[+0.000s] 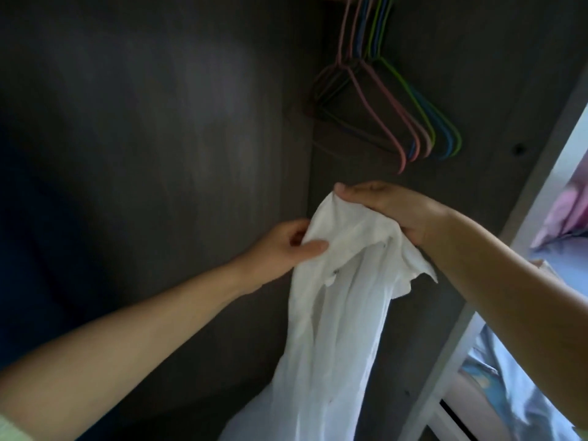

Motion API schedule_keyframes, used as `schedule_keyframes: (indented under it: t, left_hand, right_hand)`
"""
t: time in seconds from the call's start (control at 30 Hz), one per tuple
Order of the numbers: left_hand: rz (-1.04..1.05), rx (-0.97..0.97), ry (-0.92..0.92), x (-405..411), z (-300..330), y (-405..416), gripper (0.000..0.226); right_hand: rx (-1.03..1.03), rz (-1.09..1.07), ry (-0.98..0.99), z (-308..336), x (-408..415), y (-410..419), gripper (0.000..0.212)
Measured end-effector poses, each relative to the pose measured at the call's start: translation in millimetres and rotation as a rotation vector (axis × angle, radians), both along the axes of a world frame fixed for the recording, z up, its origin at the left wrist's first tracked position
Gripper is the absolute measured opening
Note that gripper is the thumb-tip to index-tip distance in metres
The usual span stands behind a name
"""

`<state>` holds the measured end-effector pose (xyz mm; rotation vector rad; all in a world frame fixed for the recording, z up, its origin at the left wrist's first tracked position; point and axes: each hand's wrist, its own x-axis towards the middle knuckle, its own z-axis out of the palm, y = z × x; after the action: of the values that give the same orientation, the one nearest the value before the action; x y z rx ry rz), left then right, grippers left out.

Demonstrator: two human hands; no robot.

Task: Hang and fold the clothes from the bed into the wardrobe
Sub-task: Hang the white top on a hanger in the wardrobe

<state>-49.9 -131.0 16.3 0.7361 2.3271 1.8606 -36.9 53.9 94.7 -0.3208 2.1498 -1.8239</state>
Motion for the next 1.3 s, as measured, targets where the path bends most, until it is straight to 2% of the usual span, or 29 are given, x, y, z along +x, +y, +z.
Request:
schedule_keyframes:
  t: [0.1,0.23,0.27,0.33,0.43,0.47,0.57,0.63,0.7,0.73,0.77,0.87,0.9,0.93,1.0,1.07,1.1,1.13,1.2,1.3]
  left_hand:
    - [0.076,0.077,0.029,-2.4,-6.0,-2.4,0.008]
    - [0.140,0.185,0.044,3.0,-17.4,-0.5,0.007]
    - [0.118,0.204,0.045,4.5,-19.7,-0.2,0.013]
    - [0.035,0.046,0.088,7.2,-24.5,-0.7,0.039]
    - [0.043,-0.511,0.210,5.3,-36.5,-3.3,0.061]
    - [0.085,-0.652,0.255,0.1,-42.3,-7.0,0.057]
    - [0.246,-0.947,0.295,-14.0,-46.4,-23.3,0.017]
    - [0.361,-0.984,0.242,-22.7,-41.6,-34.0,0.020]
    - [0.427,-0.836,0.164,-28.3,-27.5,-43.5,0.015]
    - [0.441,-0.739,0.118,-29.1,-17.7,-46.6,0.016]
    - [0.446,-0.632,0.076,-30.3,-7.8,-49.8,0.020]
    - [0.405,-0.433,-0.062,-30.8,19.6,-55.7,0.024]
    - [0.362,-0.399,-0.124,-28.0,28.0,-56.4,0.017]
    - [0.317,-0.395,-0.172,-27.7,35.8,-58.3,0.010]
    - [0.255,-0.474,-0.212,-31.1,44.3,-59.0,0.036]
    - [0.233,-0.579,-0.187,-30.8,45.1,-51.7,0.026]
    - [0.229,-0.617,-0.171,-30.5,44.5,-47.0,0.020]
    - [0.231,-0.630,-0.157,-32.0,43.4,-43.1,0.017]
    - [0.225,-0.626,-0.138,-29.0,44.7,-39.0,0.009]
    - [0.231,-0.617,-0.129,-26.5,49.2,-47.0,0.010]
  right_hand:
    - [-0.121,-0.185,-0.040,3.5,1.8,13.9,0.019]
    - [-0.187,-0.293,-0.087,5.0,0.2,25.9,0.020]
    - [-0.200,-0.322,-0.093,5.8,-0.5,27.5,0.022]
    - [-0.251,-0.376,-0.089,7.2,-2.1,31.9,0.024]
    - [-0.234,-0.380,-0.072,5.8,-3.5,32.9,0.017]
    - [-0.214,-0.369,-0.091,4.1,-2.8,31.0,0.015]
    - [-0.183,-0.338,-0.115,-4.3,-4.5,27.3,0.016]
    - [-0.172,-0.376,-0.111,-6.9,-6.8,28.2,0.019]
    - [-0.119,-0.393,-0.045,-6.9,-12.5,32.6,0.013]
    - [-0.042,-0.394,0.018,-7.1,-17.4,34.6,0.011]
    - [0.129,-0.368,0.094,-8.3,-23.1,36.9,0.010]
    - [0.893,-0.110,0.191,-4.9,-24.0,30.5,0.015]
    - [0.998,-0.013,0.223,3.1,-22.1,24.7,0.015]
    - [0.958,0.029,0.275,17.6,-19.3,16.6,0.015]
    - [0.854,-0.151,0.580,58.8,-22.4,-1.7,0.018]
    - [1.009,-0.500,0.978,97.3,-44.1,-13.4,0.022]
    - [1.099,-0.633,1.061,108.9,-58.2,-17.6,0.024]
    - [1.212,-0.704,1.063,114.8,-70.9,-22.4,0.026]
    - [1.431,-0.693,0.954,114.3,-93.2,-26.8,0.033]
    - [1.528,-0.699,0.926,104.3,-117.1,-27.6,0.036]
